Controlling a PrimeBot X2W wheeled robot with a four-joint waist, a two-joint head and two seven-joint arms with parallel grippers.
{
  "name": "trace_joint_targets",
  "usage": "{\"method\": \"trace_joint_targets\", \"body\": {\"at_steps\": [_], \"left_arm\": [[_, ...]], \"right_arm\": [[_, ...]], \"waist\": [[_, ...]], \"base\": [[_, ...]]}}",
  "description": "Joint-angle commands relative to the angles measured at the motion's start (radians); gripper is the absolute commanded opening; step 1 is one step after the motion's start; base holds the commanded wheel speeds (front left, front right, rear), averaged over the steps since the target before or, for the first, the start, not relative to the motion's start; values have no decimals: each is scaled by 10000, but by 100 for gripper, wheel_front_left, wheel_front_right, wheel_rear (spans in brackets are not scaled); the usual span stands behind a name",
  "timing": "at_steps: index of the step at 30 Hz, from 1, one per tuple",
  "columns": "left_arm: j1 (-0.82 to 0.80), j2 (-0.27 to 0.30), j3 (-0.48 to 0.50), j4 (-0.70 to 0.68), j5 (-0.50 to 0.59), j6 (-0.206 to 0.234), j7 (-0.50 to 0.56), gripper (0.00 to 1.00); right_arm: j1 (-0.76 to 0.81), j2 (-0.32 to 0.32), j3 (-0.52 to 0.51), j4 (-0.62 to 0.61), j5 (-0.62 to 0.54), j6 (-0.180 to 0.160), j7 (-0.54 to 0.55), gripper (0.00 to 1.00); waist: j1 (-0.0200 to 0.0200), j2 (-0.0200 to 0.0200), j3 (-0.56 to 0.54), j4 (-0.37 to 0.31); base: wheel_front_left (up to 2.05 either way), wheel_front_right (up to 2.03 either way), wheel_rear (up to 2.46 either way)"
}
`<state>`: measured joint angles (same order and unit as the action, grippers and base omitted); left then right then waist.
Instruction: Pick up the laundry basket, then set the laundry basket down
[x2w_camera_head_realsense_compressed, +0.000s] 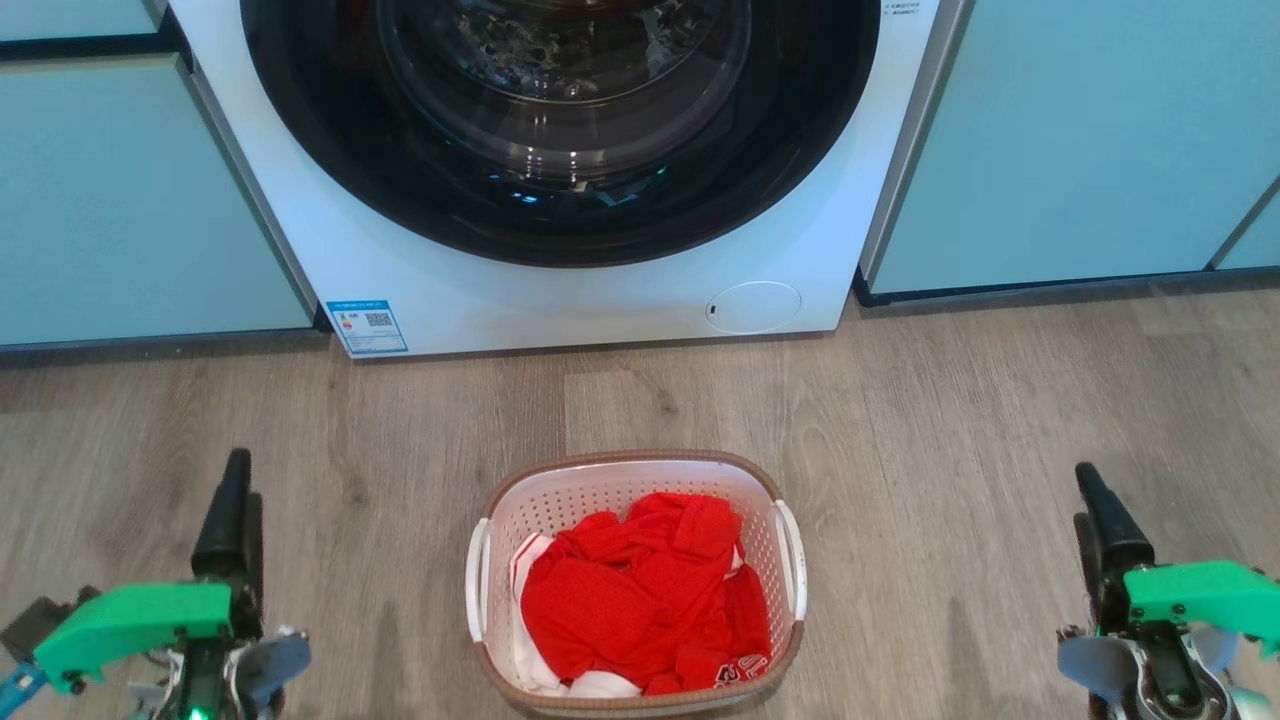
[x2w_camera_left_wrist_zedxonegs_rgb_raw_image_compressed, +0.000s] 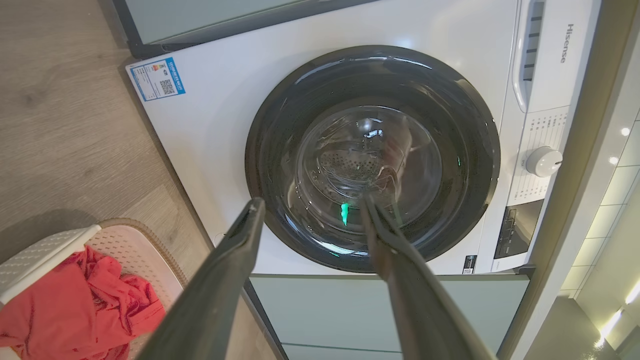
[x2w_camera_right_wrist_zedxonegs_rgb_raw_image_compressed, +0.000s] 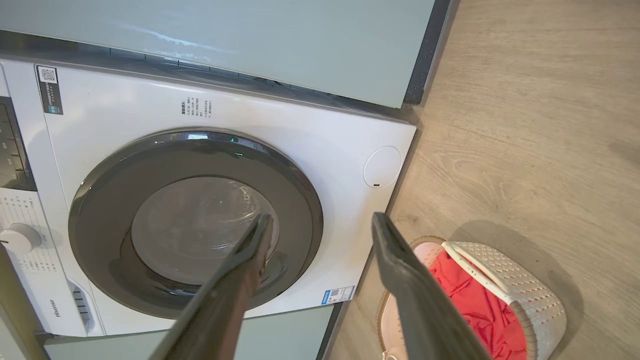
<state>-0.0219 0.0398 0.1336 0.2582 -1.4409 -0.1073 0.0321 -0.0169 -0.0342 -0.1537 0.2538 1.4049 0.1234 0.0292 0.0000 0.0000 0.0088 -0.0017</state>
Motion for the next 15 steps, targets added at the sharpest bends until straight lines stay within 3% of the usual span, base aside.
{"method": "trace_joint_targets", "body": {"at_steps": [1, 15], "left_arm": [[-550, 79, 164, -444, 196, 59, -104, 100], [-748, 82, 20, -1891, 2152, 1059, -486, 100]], "right_arm": [[-577, -78, 9, -439, -225, 18, -84, 100], [-888, -89, 292, -1671, -2842, 26, -465, 100]], "waist": [[0, 0, 1, 3], [0, 0, 54, 42]], "base": [[0, 0, 0], [0, 0, 0]]}}
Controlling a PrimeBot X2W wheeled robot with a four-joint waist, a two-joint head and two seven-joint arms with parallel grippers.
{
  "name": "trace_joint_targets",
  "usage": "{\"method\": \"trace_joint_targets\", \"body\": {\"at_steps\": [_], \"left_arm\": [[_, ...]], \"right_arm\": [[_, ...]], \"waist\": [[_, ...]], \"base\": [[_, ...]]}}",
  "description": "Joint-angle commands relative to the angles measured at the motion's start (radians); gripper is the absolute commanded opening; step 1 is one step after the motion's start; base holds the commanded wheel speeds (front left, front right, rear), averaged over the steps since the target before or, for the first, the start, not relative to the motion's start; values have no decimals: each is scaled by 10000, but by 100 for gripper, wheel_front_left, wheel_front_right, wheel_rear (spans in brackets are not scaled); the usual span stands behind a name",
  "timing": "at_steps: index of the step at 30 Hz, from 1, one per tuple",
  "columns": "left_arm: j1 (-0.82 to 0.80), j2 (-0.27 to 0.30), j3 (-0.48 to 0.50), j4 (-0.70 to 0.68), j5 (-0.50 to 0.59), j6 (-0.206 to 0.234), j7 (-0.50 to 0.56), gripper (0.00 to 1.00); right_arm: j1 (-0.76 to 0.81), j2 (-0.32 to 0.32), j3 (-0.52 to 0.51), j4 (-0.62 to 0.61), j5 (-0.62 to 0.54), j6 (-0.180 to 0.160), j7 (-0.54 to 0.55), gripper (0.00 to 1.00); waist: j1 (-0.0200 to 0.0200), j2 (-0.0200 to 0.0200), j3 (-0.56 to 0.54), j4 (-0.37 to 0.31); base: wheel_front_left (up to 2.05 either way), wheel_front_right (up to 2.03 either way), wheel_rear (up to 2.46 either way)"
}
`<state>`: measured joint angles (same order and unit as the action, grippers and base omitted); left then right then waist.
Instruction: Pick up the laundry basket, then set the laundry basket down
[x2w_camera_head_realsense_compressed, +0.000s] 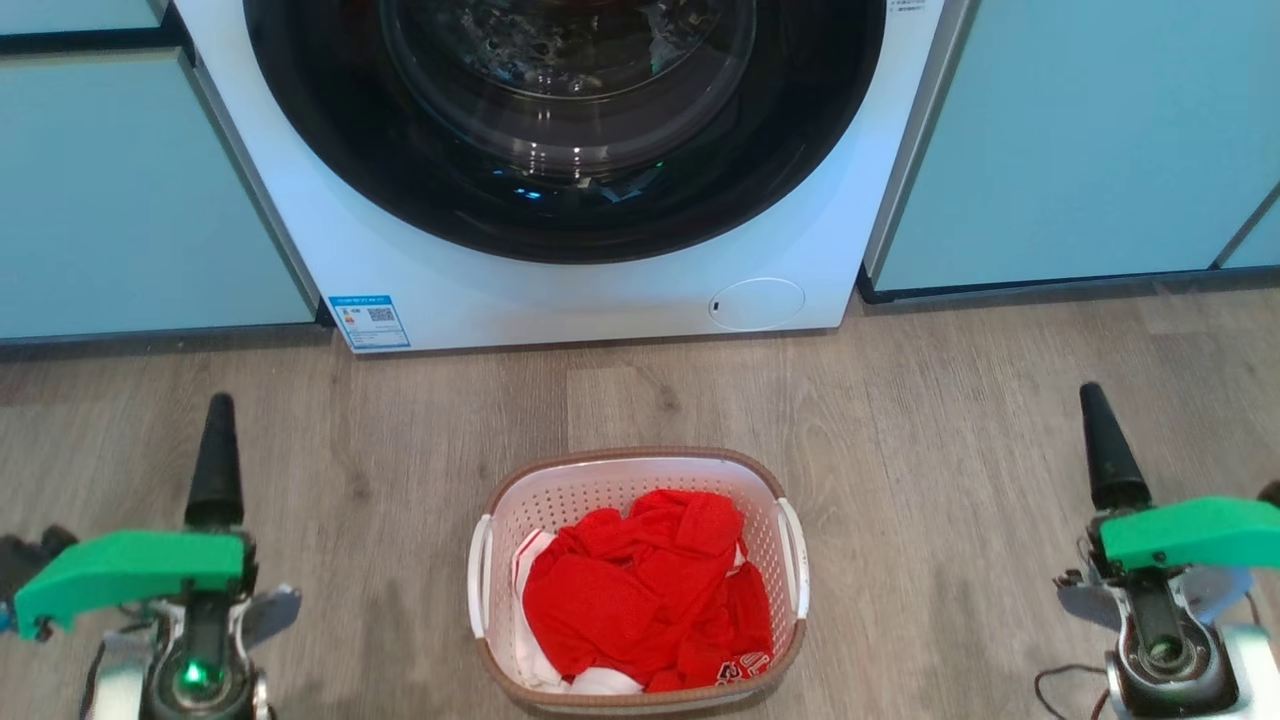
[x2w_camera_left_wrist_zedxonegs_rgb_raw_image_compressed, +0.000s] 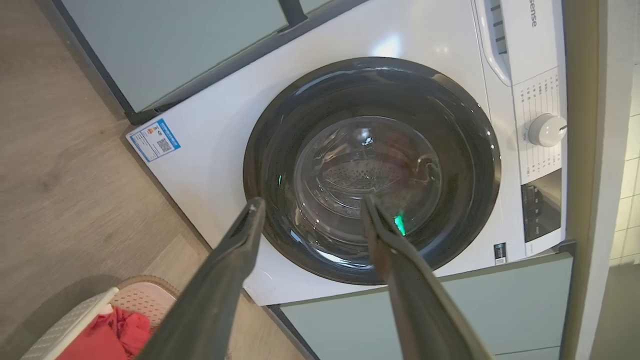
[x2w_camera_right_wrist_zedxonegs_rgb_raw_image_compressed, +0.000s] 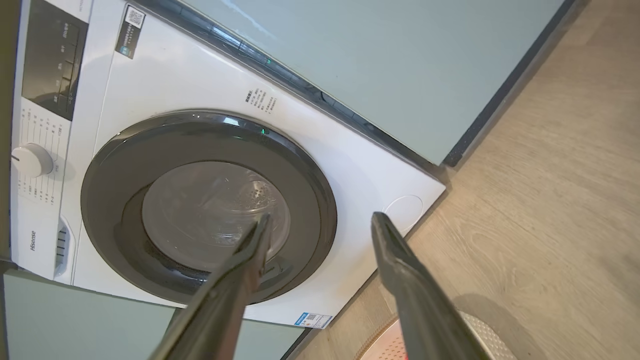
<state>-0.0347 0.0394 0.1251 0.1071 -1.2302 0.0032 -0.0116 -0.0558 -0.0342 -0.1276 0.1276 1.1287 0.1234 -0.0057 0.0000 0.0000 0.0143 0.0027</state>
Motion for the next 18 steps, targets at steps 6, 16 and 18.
{"method": "trace_joint_targets", "body": {"at_steps": [6, 16, 18], "left_arm": [[-631, 88, -578, -1112, 1824, 587, -254, 100], [-667, 598, -2280, -1112, 4311, 1473, -547, 100], [-712, 783, -2638, -965, 4588, 1700, -605, 100]], "right_arm": [[-709, -95, 351, -999, -1673, 29, -320, 100], [-799, -104, 792, -1381, -3514, 35, -612, 100], [-768, -106, 969, -1286, -3771, 36, -671, 100]], "waist": [[0, 0, 29, 29], [0, 0, 23, 99], [0, 0, 3, 107]], "base": [[0, 0, 0], [0, 0, 0], [0, 0, 0]]}}
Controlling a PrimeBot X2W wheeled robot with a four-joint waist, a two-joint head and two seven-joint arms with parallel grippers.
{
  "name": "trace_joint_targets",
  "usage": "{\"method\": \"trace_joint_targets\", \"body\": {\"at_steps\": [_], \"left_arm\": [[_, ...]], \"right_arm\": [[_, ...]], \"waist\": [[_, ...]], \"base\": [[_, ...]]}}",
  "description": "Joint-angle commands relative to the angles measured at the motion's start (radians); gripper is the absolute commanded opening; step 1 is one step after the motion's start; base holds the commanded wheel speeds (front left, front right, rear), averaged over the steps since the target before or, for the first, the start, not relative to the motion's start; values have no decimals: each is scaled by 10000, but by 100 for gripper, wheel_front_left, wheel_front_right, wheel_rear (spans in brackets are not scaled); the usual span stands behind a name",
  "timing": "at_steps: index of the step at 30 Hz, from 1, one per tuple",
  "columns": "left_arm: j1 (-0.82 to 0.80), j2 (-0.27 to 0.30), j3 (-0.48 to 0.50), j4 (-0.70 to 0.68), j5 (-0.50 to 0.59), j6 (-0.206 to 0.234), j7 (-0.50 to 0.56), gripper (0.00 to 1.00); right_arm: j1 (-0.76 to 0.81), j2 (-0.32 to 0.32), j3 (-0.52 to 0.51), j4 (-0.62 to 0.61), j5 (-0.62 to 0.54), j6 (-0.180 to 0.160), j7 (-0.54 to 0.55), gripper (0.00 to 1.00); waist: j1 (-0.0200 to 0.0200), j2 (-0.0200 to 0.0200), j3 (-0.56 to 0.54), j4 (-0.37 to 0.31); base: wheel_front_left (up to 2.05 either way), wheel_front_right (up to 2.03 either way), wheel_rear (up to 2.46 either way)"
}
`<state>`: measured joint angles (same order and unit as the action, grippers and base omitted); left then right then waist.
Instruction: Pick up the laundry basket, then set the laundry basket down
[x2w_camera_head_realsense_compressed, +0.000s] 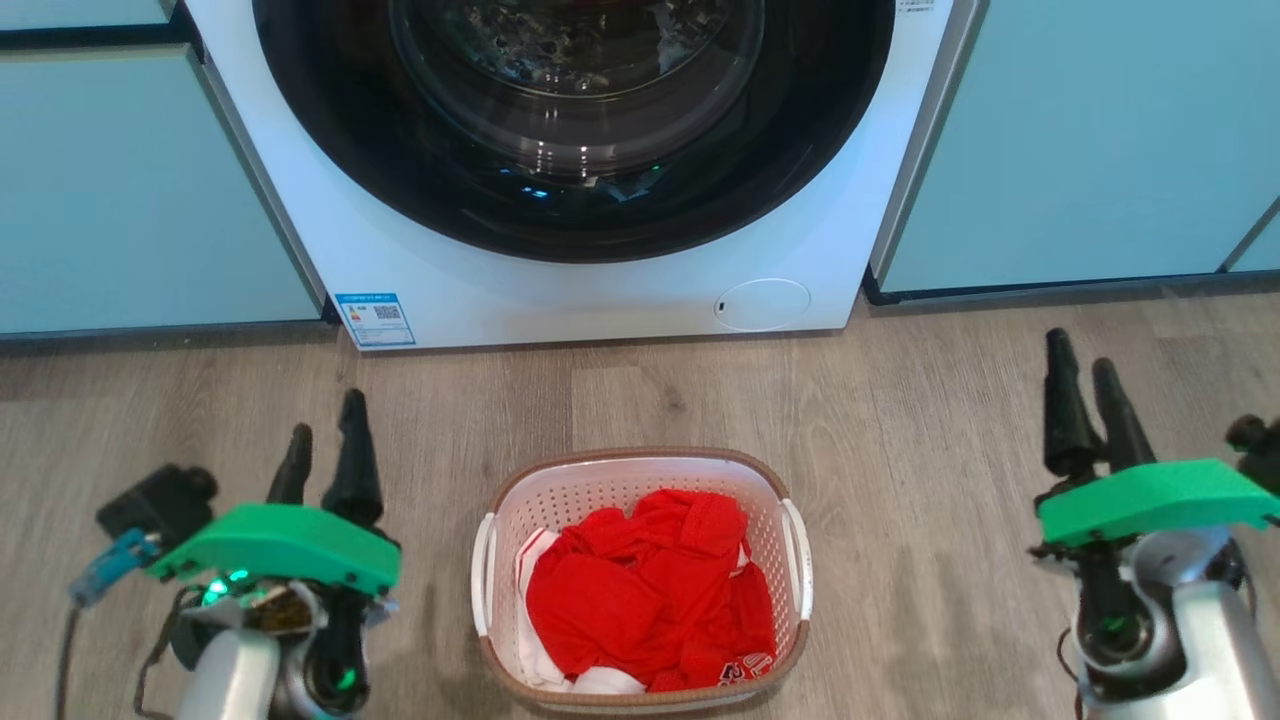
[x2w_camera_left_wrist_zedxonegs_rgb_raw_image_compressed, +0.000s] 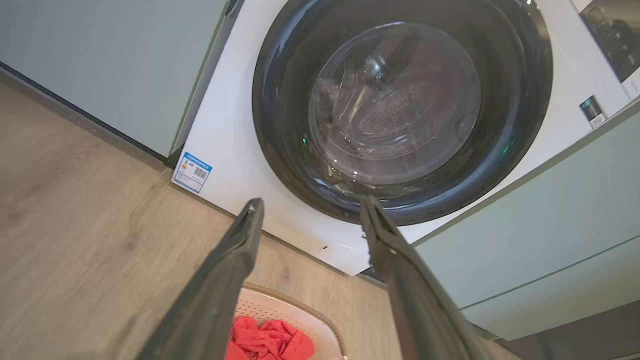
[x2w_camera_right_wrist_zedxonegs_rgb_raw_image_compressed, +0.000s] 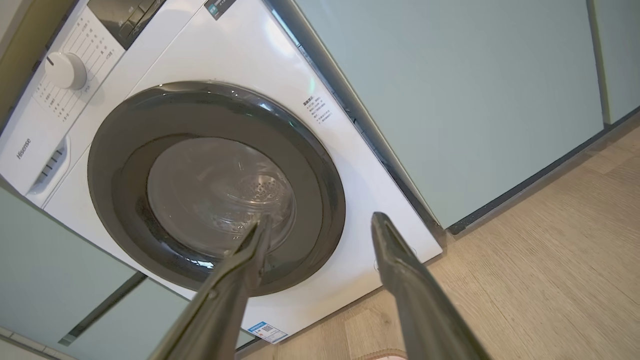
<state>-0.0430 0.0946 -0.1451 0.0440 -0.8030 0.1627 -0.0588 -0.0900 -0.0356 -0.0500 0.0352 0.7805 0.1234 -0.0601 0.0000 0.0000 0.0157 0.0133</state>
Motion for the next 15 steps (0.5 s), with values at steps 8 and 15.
{"method": "trace_joint_targets", "body": {"at_steps": [8, 15], "left_arm": [[-966, 923, -1263, 509, 1511, 855, -369, 100], [-1208, 1040, -1920, 1107, 1576, 782, -574, 100]], "right_arm": [[-387, -171, 604, 84, -1085, 41, -360, 100], [-402, -211, 906, 574, -1494, 45, -565, 100]], "waist": [[0, 0, -103, -10], [0, 0, -153, -28]], "base": [[0, 0, 0], [0, 0, 0]]}}
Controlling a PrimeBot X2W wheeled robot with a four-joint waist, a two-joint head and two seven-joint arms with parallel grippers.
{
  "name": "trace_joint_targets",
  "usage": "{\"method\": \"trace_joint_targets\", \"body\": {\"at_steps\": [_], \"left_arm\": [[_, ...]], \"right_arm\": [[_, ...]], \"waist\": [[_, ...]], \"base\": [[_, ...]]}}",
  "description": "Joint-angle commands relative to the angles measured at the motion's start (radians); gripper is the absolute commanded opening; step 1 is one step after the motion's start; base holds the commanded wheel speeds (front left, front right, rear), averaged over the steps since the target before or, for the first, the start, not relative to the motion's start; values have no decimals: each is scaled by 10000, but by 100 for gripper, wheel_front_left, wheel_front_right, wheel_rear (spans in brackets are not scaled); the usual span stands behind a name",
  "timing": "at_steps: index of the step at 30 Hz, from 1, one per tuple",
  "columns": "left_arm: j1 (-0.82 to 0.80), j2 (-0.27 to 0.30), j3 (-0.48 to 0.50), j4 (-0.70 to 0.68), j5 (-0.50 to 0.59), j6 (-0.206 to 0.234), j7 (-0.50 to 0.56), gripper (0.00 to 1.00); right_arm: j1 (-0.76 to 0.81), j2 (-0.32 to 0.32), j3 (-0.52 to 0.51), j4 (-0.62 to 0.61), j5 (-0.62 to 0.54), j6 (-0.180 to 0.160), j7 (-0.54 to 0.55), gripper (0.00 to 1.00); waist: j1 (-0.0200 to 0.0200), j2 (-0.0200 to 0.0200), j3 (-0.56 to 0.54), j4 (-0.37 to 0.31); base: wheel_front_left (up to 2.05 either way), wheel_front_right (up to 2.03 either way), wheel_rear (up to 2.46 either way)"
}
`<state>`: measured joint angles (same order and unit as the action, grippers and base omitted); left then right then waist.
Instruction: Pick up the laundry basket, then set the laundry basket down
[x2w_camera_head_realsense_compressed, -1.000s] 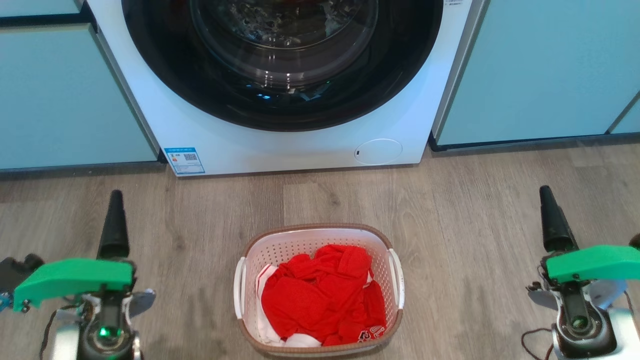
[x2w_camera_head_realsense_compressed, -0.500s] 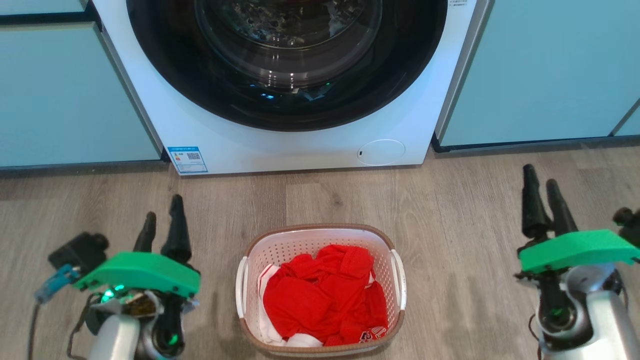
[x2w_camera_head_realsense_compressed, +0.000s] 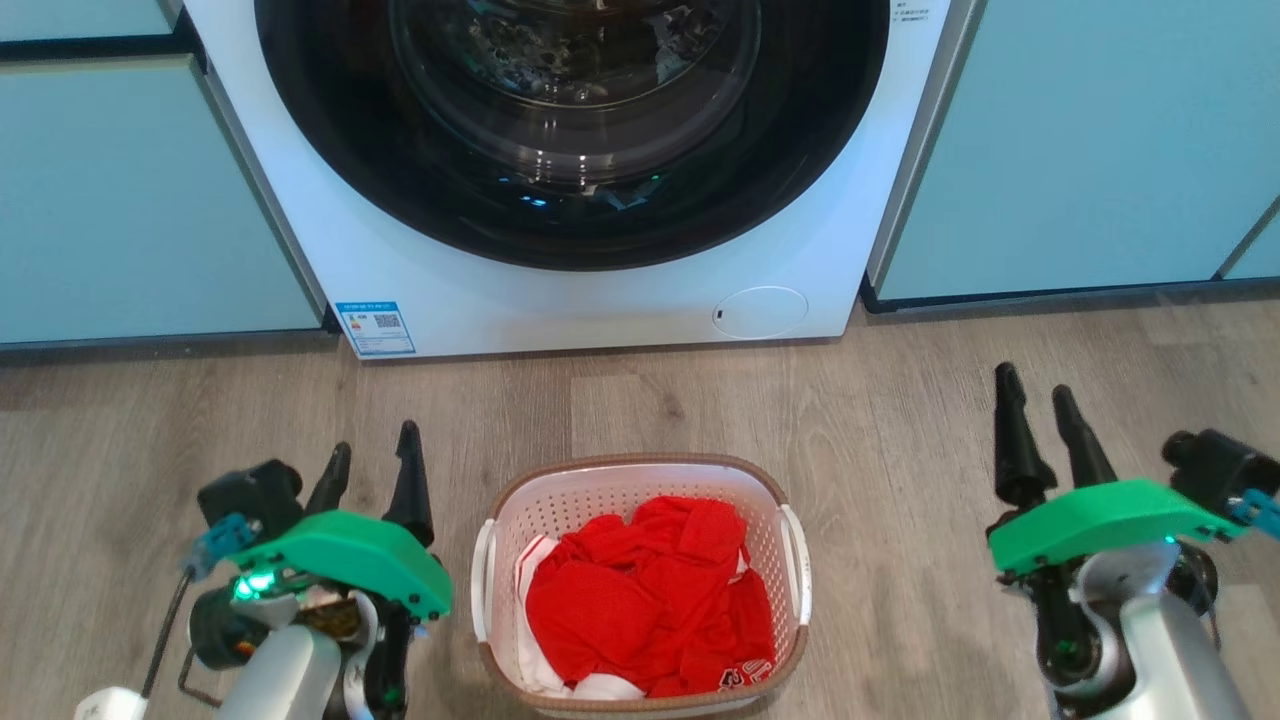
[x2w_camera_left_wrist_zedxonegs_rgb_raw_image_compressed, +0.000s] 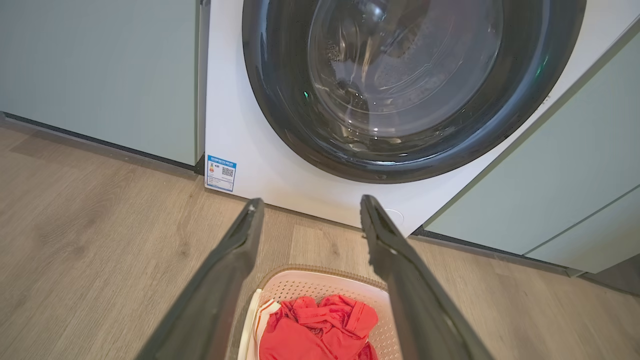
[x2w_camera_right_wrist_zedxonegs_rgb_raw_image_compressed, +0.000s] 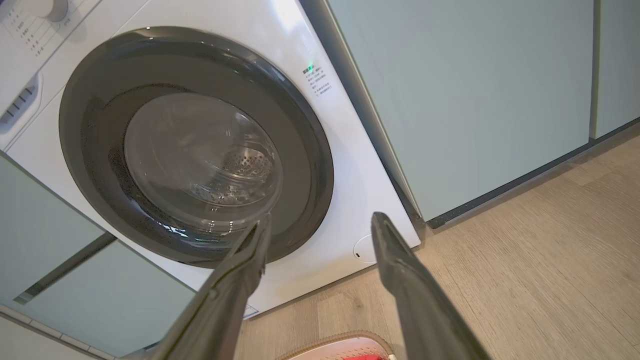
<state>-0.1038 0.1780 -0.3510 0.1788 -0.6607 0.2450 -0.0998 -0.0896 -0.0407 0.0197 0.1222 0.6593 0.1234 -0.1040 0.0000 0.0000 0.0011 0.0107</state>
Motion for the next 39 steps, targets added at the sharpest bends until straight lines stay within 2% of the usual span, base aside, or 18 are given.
{"method": "trace_joint_targets", "body": {"at_steps": [1, 4, 5, 6, 7, 12, 19, 23, 31, 39], "left_arm": [[-615, 183, 98, -140, 119, -115, -193, 100], [-656, 139, -175, 123, -19, -703, -281, 100], [-656, 139, -175, 123, -19, -703, -281, 100], [-676, 40, -191, 328, -164, -1015, -340, 100], [-709, 11, -208, 411, -149, -1137, -368, 100], [-869, -61, -284, 562, 301, -1364, -486, 100], [-983, -218, -385, 671, 923, -2077, -691, 100], [-1038, -448, -81, 312, 1527, -1867, -809, 100], [-751, -897, 832, -1453, 3220, -1032, -1044, 100], [-536, -1097, 1136, -2923, 4764, -342, -1277, 100]], "right_arm": [[-418, -189, 282, -200, -367, 45, -155, 100], [-479, -250, 510, 140, -573, 47, -243, 100], [-479, -250, 510, 140, -573, 47, -243, 100], [-541, -302, 657, 314, -747, 48, -258, 100], [-568, -316, 719, 389, -833, 49, -248, 100], [-685, -352, 940, 623, -1132, 51, -172, 100], [-812, -426, 1192, 765, -1838, 55, -175, 100], [-845, -416, 1273, 738, -2248, 57, -305, 100], [-871, -330, 1280, 409, -3174, 62, -848, 100], [-685, -141, 1081, -556, -4261, 66, -1230, 100]], "waist": [[0, 0, -17, -6], [0, 0, -49, -13], [0, 0, -49, -13], [0, 0, -70, -16], [0, 0, -79, -18], [0, 0, -97, -27], [0, 0, -133, -9], [0, 0, -145, 11], [0, 0, -100, 31], [0, 0, -20, 59]], "base": [[0, 0, 0], [0, 0, 0], [0, 0, 0], [0, 0, 0], [0, 0, 0], [0, 0, 0], [0, 0, 0], [0, 0, 0], [0, 0, 0], [0, 0, 0]]}}
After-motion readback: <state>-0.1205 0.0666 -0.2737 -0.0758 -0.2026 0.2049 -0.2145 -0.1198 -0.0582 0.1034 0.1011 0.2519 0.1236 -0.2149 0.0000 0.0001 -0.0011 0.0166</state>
